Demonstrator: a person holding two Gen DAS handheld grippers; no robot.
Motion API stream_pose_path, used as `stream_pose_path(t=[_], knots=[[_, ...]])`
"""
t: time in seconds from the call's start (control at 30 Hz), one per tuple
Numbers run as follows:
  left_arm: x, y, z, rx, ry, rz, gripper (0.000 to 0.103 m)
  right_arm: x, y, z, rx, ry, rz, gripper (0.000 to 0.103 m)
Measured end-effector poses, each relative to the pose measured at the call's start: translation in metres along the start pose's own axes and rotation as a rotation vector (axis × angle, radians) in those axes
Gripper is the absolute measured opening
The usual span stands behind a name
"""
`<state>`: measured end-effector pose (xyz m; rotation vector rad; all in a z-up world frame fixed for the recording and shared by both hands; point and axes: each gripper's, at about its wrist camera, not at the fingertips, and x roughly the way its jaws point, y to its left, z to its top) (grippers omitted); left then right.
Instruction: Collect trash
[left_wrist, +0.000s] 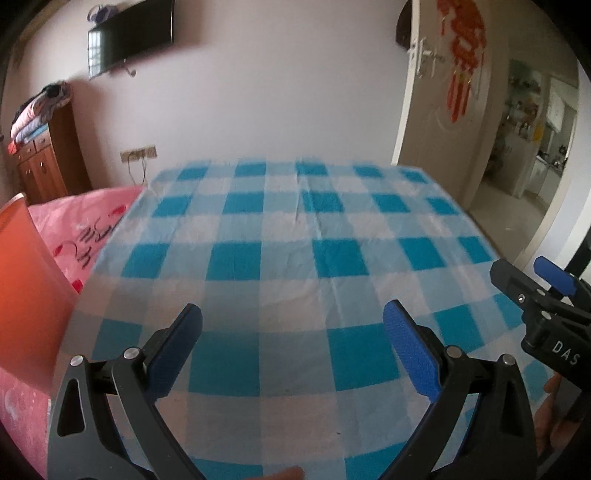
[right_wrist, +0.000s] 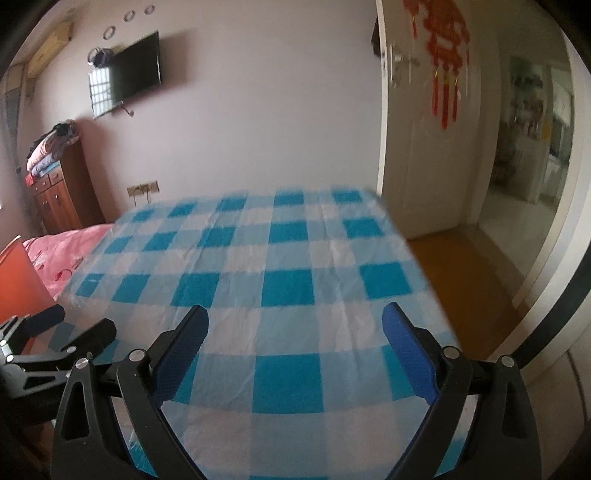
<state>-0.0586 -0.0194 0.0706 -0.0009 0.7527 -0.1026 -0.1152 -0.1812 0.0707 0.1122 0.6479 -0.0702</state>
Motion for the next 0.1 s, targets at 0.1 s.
stream_pose_path(t=[0.1], knots=[[0.021, -0.002, -0.001, -0.005, 0.039, 0.025, 0.099, 0.029, 0.002, -0.002, 0.013, 0.073, 0.013, 0.094]])
